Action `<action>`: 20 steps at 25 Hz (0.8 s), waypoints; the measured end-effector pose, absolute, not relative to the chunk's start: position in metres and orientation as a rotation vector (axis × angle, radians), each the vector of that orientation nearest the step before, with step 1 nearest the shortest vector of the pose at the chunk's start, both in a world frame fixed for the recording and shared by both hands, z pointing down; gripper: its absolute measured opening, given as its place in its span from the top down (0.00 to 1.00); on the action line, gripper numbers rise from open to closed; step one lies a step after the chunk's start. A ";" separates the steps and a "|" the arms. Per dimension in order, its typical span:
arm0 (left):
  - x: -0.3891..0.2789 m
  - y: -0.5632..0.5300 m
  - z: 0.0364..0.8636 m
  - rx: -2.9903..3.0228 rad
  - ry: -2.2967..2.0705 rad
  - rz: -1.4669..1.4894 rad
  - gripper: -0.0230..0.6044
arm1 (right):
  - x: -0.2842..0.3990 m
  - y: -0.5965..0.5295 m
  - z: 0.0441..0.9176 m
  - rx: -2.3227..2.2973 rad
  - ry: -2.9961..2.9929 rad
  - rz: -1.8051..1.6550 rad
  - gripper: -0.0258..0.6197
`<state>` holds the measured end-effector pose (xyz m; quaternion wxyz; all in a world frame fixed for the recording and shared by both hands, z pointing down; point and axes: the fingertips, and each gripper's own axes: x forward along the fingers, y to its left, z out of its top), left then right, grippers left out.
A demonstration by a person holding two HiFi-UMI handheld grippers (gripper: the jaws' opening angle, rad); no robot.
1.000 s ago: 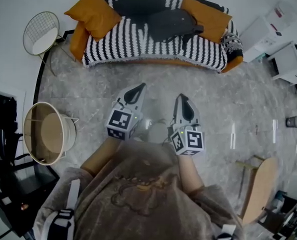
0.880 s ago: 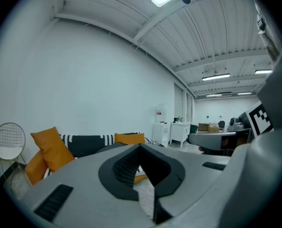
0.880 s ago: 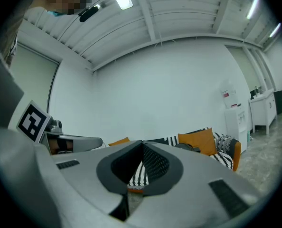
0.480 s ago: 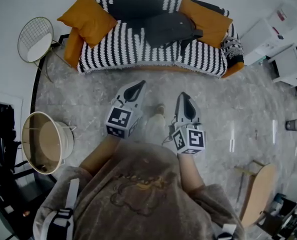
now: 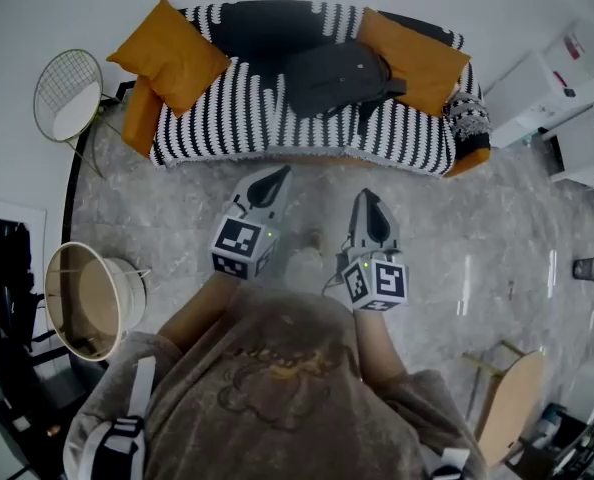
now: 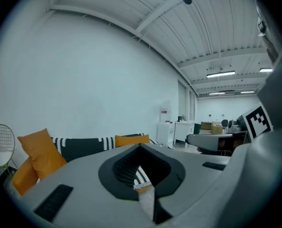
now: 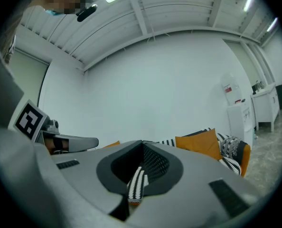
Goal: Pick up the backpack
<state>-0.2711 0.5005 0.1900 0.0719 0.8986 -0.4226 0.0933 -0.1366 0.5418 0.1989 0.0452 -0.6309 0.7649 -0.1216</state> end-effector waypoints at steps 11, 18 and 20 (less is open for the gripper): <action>-0.219 0.391 0.179 2.692 -1.327 0.251 0.96 | -0.085 0.430 0.193 -1.874 2.370 -0.384 0.96; -0.202 0.336 0.174 2.674 -1.382 0.211 0.96 | -0.068 0.373 0.194 -1.837 2.405 -0.391 0.96; -0.199 0.323 0.173 2.675 -1.394 0.195 0.96 | -0.068 0.360 0.197 -1.826 2.416 -0.402 0.96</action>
